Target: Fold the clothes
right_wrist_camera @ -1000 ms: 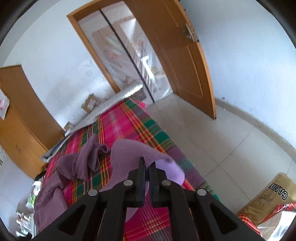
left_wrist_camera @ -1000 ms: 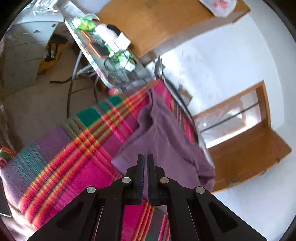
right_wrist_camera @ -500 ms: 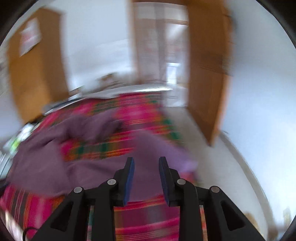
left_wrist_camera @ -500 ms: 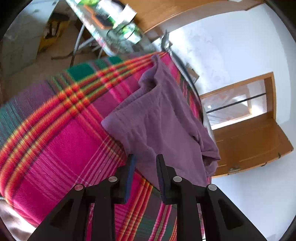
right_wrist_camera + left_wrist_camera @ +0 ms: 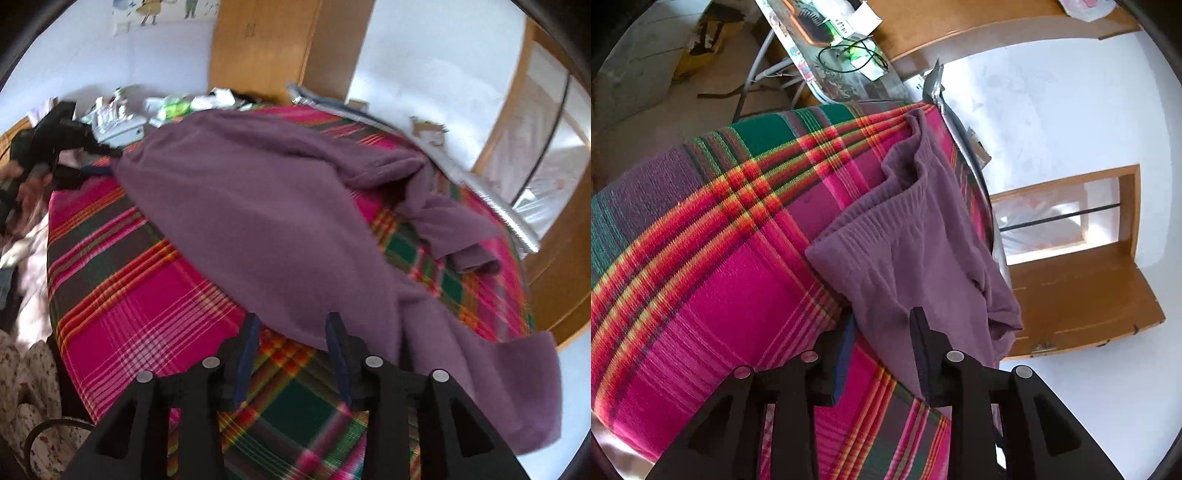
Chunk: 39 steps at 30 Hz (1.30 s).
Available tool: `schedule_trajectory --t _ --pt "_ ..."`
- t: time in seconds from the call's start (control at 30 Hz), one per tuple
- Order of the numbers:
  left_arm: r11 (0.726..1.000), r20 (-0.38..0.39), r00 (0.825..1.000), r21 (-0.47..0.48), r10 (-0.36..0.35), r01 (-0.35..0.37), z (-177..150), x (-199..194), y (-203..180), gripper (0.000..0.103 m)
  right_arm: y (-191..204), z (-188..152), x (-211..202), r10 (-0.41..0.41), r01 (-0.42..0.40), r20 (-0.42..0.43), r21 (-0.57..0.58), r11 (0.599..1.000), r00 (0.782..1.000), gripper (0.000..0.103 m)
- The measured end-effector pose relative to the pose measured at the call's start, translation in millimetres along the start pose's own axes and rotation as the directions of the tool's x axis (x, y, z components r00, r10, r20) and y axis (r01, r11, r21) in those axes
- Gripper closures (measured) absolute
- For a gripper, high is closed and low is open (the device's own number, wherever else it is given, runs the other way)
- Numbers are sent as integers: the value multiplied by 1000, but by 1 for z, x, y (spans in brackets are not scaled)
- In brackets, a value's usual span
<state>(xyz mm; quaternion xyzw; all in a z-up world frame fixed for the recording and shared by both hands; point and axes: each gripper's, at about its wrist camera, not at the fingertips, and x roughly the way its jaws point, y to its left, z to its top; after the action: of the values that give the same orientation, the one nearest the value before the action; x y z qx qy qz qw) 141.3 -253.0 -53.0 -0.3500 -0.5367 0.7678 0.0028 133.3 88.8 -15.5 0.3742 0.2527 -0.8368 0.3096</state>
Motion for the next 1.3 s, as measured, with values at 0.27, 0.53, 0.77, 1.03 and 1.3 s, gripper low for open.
schedule_trajectory --t 0.27,0.53,0.77,1.03,1.3 --pt "1000 0 1000 -1 9 -9 11 4 -4 72 9 -7 10 -38 36 -38 -60 998 999 61" --pt "999 14 999 -16 -40 40 16 6 -3 73 6 1 18 -5 4 -47 -30 1000 999 81" --pt "996 20 996 25 -89 88 20 6 -10 94 16 6 18 -4 1 -58 -54 999 998 101" --pt "990 55 990 63 -130 126 25 -7 -14 98 28 10 -10 63 -64 -21 -45 997 998 101" --pt "988 78 988 81 -134 128 22 -22 -10 98 41 12 -23 141 -141 -8 -54 989 990 101"
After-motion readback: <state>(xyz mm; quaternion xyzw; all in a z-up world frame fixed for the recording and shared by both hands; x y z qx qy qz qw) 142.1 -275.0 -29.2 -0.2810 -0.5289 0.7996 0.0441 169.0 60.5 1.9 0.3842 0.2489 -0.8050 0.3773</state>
